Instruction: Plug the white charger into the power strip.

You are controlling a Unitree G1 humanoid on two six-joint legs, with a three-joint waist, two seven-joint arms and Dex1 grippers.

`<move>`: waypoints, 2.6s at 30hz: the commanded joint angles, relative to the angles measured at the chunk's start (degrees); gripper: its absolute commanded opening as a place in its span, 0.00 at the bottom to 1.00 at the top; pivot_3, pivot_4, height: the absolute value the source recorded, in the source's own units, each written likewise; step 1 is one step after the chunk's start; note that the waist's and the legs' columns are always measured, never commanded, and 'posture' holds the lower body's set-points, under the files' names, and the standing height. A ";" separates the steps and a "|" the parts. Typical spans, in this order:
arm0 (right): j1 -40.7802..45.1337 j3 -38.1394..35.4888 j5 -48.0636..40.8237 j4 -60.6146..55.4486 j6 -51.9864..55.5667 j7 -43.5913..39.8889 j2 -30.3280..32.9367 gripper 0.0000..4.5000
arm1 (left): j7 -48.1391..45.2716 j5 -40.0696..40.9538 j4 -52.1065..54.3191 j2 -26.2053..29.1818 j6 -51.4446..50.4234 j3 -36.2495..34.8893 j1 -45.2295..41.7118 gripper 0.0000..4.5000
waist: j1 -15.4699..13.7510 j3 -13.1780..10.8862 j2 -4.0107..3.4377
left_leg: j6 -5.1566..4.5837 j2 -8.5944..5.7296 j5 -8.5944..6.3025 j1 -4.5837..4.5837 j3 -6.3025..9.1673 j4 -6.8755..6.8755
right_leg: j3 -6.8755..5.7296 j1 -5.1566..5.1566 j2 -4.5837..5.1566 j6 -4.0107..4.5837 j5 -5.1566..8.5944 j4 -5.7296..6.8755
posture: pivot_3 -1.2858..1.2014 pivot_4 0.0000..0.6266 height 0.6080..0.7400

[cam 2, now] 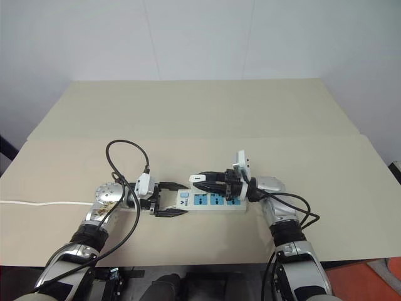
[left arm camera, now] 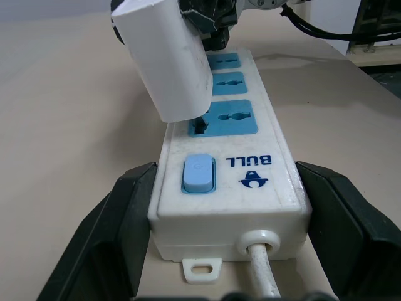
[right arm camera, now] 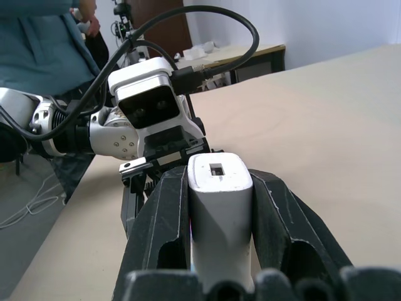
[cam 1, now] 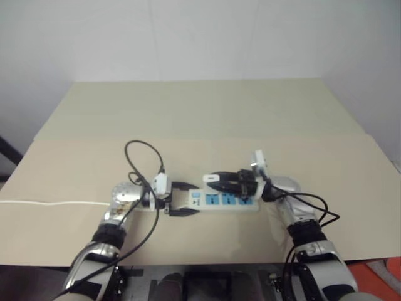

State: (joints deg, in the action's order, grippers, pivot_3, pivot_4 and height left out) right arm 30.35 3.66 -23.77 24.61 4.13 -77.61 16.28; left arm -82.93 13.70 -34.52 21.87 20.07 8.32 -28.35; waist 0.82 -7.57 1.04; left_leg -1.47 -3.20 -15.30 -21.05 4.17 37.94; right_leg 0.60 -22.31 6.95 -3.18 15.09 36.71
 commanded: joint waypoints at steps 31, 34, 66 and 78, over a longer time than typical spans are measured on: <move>4.01 5.61 8.26 9.38 -7.19 -1.84 4.68 0.25 | -0.19 -0.93 1.46 0.99 -1.19 1.32 0.80 0.72 | 0.05 0.01 -0.02 | 0.00 0.00 0.00 0.22 -0.02 0.00 | 0.04 0.15 0.00 0.00 0.00 0.02 | 0.52 0.24 1.00; 4.62 6.31 8.92 10.36 -5.52 -0.68 5.09 0.25 | -0.09 -0.94 1.55 0.95 -1.28 1.34 0.85 0.72 | 0.05 0.01 -0.02 | 0.00 0.02 0.00 0.30 -0.03 -0.01 | 0.04 0.19 -0.01 0.00 0.00 0.03 | 0.52 0.24 1.00; 2.54 4.44 6.77 7.22 -13.21 -4.81 6.10 0.99 | 0.69 -1.18 0.49 0.41 -0.71 1.70 0.16 0.72 | -0.16 0.01 -0.01 | 0.01 0.04 -0.01 0.48 -0.05 -0.11 | 0.10 0.25 -0.03 0.00 0.00 -0.02 | 0.52 0.24 1.00; 1.07 0.58 5.24 -0.19 -13.34 -1.74 8.52 1.00 | 0.09 2.92 3.11 -1.52 -1.76 -0.95 -0.52 1.00 | -0.11 -0.07 -0.08 | 0.01 0.03 -0.01 0.03 -0.04 -0.11 | 0.08 -0.03 -0.03 0.00 0.00 -0.07 | 0.52 0.24 1.00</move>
State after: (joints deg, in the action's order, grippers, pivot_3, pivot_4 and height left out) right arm 31.34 5.80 -17.12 26.99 -8.36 -79.69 24.33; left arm -82.39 14.83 -32.75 20.25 17.49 8.64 -28.32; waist 0.70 -7.64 0.96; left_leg -1.46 -3.17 -15.30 -21.09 4.13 37.84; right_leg 0.68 -22.42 6.92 -3.17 15.09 36.64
